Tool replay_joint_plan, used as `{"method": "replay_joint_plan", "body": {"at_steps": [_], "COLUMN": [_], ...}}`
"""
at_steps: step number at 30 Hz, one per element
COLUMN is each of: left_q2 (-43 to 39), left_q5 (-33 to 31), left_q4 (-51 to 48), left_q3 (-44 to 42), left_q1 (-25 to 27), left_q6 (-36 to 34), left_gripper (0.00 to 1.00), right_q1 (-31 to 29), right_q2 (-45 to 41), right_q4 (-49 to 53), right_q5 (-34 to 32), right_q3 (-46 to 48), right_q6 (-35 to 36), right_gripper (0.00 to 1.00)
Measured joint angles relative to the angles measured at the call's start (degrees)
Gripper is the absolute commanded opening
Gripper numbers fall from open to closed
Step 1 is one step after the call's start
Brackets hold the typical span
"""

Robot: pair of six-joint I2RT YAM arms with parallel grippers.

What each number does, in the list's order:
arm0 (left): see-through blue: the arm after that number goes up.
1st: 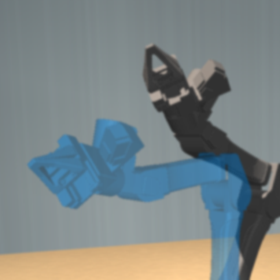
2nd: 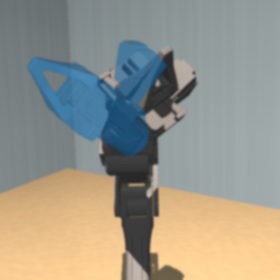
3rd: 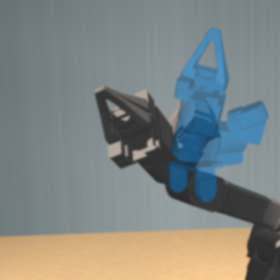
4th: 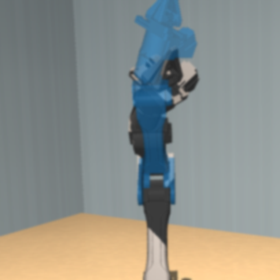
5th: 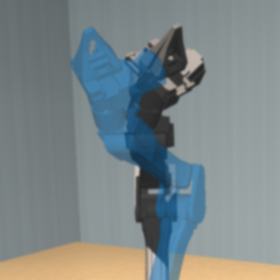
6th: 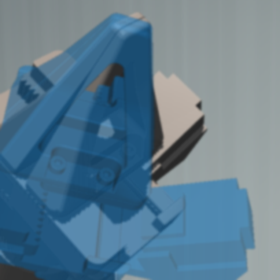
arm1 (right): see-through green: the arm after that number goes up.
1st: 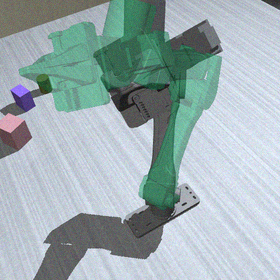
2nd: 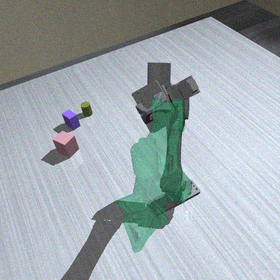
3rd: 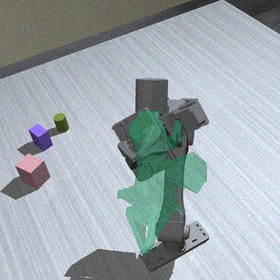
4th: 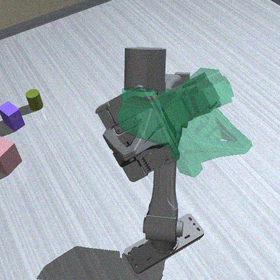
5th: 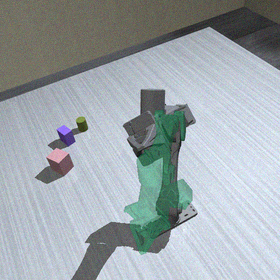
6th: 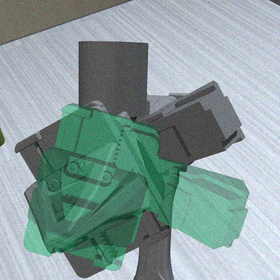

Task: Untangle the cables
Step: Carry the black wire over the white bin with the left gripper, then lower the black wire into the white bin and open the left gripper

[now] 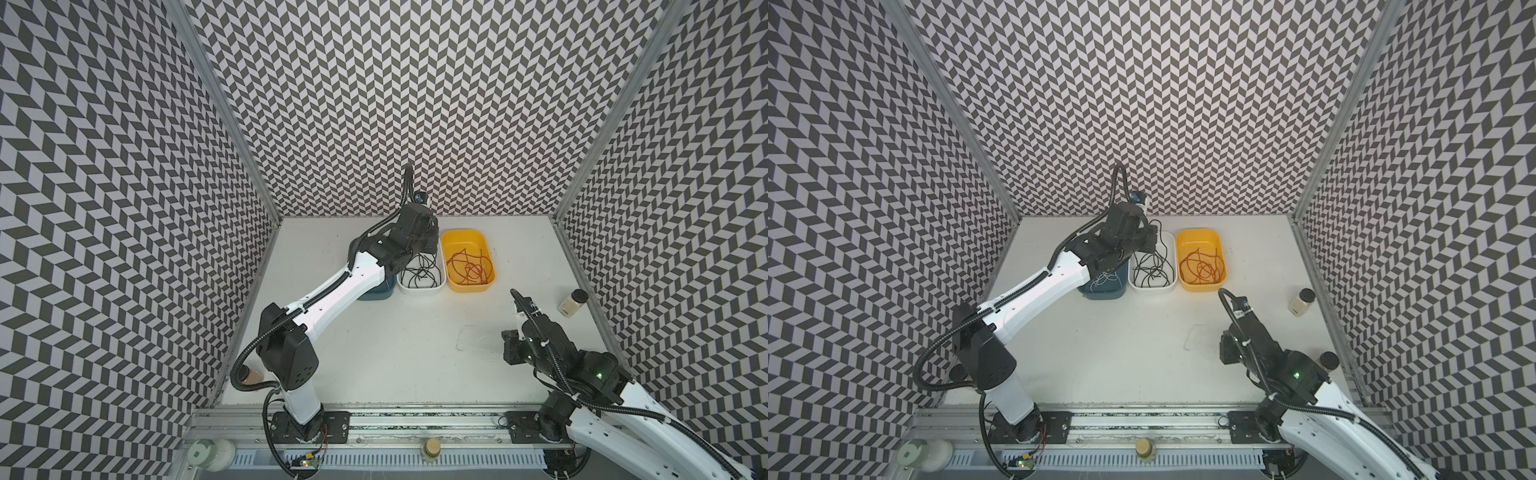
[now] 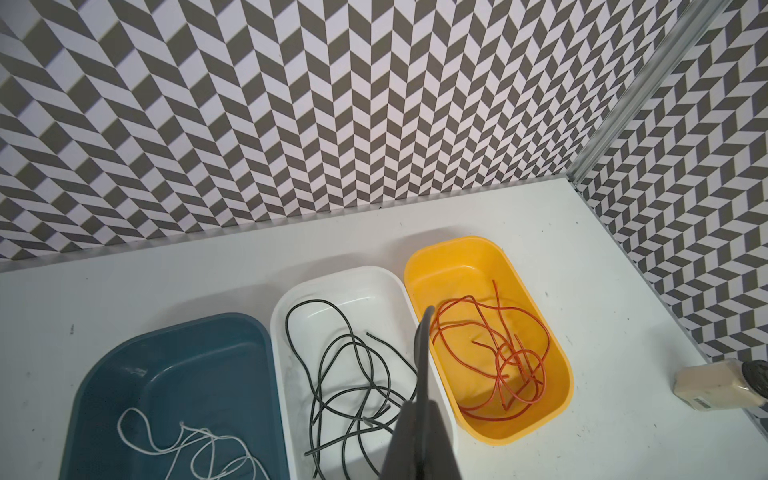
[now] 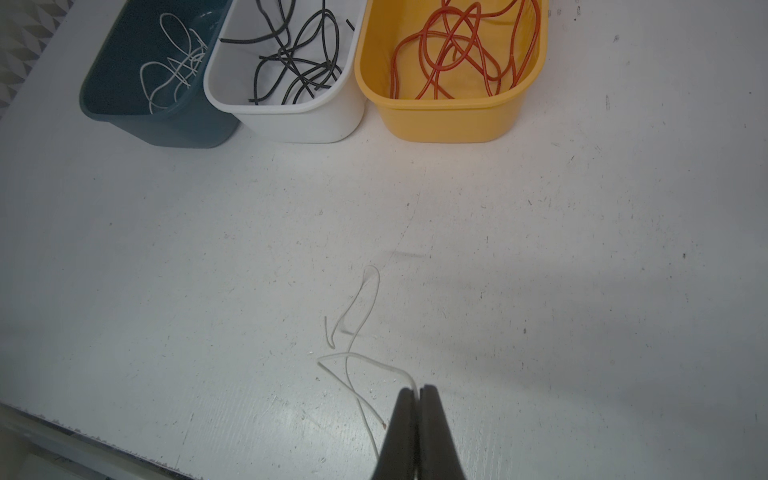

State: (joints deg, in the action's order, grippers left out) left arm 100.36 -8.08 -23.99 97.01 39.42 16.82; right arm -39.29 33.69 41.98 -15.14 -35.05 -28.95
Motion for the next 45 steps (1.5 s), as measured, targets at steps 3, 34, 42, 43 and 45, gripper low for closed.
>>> {"method": "replay_joint_plan", "body": {"at_steps": [3, 34, 42, 43, 45], "left_q2": [1.8, 13.4, 15.0, 15.8, 17.4], "left_q5": [0.2, -5.6, -8.7, -9.0, -9.8], "left_q4": [0.9, 0.3, -2.5, -2.9, -3.9], "left_q3": [0.0, -4.7, -3.1, -2.3, -0.8], "left_q1": [-0.2, -7.6, -8.4, -8.0, -6.8], "left_q6": [0.6, 5.2, 5.4, 5.3, 4.8], "left_gripper": [0.00, 0.00, 0.00, 0.00, 0.00], "right_q1": [-0.3, -2.6, -2.9, -2.9, -2.9], "right_q2": [-0.1, -0.3, 0.7, 0.8, 0.8], "right_q4": [0.0, -0.2, -0.4, -0.4, -0.4], "right_q5": [0.0, -0.1, -0.3, -0.3, -0.3], "right_q3": [0.1, 0.5, 0.5, 0.5, 0.5], "right_q6": [0.0, 0.5, 0.6, 0.6, 0.6], "right_gripper": [0.00, 0.00, 0.00, 0.00, 0.00]}}
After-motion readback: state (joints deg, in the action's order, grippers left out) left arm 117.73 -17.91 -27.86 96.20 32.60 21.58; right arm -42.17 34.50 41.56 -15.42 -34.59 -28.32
